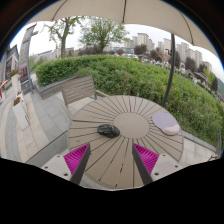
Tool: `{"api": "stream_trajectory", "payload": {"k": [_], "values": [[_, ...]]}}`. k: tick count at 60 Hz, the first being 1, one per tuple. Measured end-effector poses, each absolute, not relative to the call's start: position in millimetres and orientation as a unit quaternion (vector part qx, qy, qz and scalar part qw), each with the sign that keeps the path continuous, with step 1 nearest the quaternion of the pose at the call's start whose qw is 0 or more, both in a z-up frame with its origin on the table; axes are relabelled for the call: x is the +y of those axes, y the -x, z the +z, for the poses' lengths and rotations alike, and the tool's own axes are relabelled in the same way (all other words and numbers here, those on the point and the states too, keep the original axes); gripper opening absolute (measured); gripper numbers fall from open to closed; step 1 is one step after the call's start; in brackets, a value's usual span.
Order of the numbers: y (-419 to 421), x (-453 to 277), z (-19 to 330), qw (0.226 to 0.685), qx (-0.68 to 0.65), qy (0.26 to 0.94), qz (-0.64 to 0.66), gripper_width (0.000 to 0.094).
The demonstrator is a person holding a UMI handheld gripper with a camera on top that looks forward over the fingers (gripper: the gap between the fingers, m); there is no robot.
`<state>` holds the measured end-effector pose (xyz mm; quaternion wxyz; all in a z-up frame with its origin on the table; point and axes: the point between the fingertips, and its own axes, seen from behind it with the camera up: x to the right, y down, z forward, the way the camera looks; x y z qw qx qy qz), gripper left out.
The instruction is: Arrange mouse
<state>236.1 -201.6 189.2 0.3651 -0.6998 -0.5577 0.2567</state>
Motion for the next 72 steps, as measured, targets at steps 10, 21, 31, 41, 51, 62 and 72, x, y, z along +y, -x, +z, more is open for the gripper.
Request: {"api": "stream_trajectory", "payload": {"k": [10,21,31,41,51,62,72], "values": [[-192.8,-184.0,154.6,0.383,-0.537,0.707,0.254,0.0857],[-129.3,-165.3,88.6,0.39,-0.53,0.702,0.274,0.0858],[-88.5,-137.4,41.4,0.399,-0.531,0.7,0.261,0.086],[-49.1,-123.6,1.8,0.387,-0.539,0.701,0.263,0.0859],[-15.6,-120.3,-3.9,0.382,-0.534,0.701,0.278,0.0856],[20.5,-93.5,-3.7,0.389,-0.517,0.712,0.273,0.0854],[46.1,-69.7,-5.6,0.392,-0.5,0.724,0.267,0.0855]]}}
